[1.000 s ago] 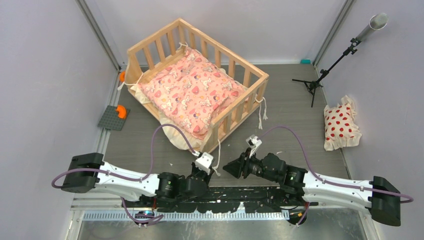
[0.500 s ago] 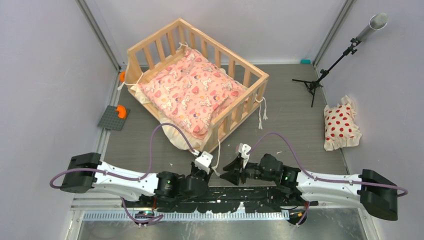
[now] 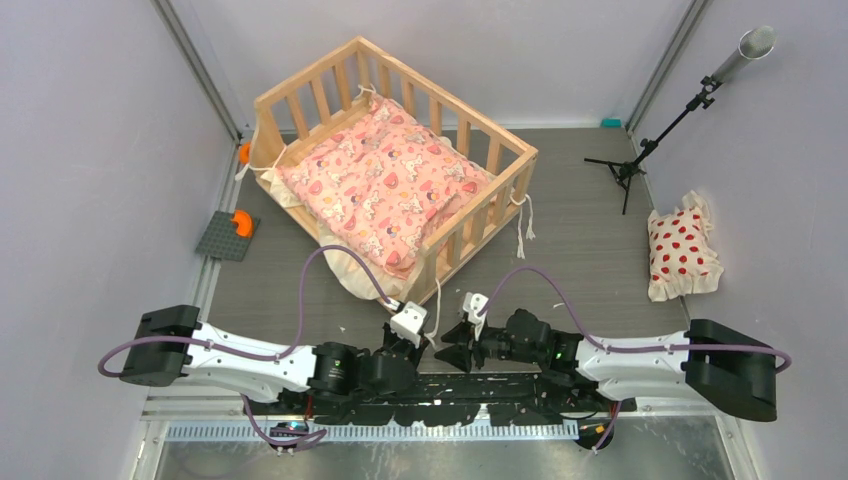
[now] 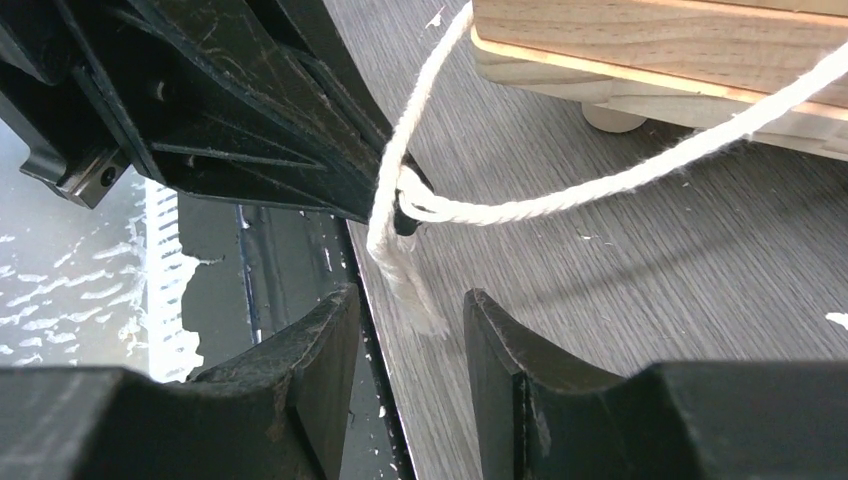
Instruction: Set up the pet bed
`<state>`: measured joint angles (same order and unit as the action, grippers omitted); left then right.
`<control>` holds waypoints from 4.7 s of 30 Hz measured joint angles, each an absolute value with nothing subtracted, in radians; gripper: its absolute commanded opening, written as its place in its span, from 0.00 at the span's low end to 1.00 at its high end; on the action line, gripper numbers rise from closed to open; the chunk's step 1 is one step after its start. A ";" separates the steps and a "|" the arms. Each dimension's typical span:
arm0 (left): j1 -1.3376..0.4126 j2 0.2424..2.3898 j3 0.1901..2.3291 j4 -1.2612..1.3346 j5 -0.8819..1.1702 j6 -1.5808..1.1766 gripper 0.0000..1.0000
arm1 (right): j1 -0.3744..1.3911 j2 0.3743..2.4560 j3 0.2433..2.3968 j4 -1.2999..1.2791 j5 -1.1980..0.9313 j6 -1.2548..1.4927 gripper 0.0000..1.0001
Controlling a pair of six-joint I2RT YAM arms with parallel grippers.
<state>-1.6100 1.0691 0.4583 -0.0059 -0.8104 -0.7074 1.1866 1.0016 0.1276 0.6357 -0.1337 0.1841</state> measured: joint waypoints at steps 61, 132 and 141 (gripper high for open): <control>-1.610 1.009 0.484 -0.118 -0.731 -0.754 0.00 | 1.204 1.166 0.144 0.826 0.083 0.168 0.01; -1.610 0.933 0.529 -0.266 -0.713 -0.780 0.00 | 1.250 1.386 0.097 1.256 0.399 0.385 0.44; -1.610 0.933 0.559 -0.313 -0.723 -0.781 0.00 | 1.251 0.833 0.113 0.722 0.288 0.049 0.51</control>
